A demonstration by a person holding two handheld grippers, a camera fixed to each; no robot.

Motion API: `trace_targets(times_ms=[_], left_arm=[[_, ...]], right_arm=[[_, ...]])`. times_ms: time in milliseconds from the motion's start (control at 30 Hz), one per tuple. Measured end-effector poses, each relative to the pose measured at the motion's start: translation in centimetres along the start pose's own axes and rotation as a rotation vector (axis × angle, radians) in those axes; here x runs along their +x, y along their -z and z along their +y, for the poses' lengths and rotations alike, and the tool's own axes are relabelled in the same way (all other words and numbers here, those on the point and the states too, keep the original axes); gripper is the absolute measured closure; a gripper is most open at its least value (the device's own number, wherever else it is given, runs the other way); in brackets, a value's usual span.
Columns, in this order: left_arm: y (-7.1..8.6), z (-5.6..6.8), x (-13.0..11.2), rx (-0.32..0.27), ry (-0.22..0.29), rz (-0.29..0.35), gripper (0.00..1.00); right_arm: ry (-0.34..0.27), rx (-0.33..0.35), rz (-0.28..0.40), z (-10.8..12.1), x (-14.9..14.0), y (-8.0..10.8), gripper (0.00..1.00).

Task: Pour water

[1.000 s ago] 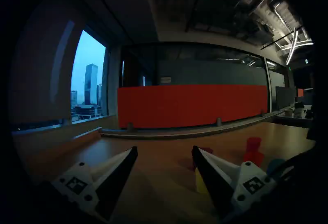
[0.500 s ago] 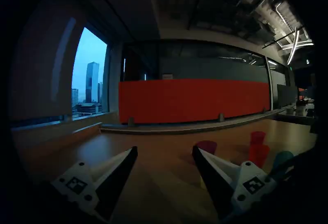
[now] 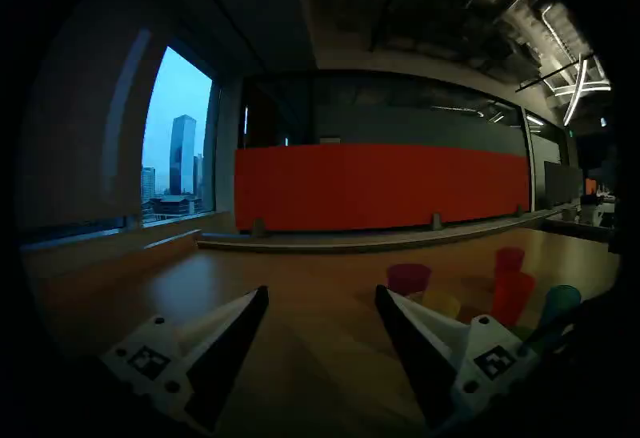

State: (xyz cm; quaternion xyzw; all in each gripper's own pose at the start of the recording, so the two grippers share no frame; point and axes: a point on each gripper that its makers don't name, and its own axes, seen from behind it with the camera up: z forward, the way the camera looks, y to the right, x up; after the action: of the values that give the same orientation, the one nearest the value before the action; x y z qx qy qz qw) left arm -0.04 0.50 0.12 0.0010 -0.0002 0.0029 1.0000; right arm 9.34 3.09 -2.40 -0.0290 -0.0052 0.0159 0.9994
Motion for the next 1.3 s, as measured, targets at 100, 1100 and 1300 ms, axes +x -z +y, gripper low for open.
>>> trace_targets(times_ms=[100,1100,1300], left_arm=[[0.0,-0.1,0.0,-0.001,0.006,-0.001,0.01],[0.0,0.1,0.1,-0.009,0.006,0.000,0.01],[0.0,0.0,0.0,-0.009,0.005,-0.001,0.01]], right_arm=[[-0.011,0.002,0.002,0.0,0.2,0.0,0.01],[0.058,0.022,0.049,-1.1,1.0,0.9,0.01],[0.111,0.007,0.070,-1.3,0.4,0.7,0.01]])
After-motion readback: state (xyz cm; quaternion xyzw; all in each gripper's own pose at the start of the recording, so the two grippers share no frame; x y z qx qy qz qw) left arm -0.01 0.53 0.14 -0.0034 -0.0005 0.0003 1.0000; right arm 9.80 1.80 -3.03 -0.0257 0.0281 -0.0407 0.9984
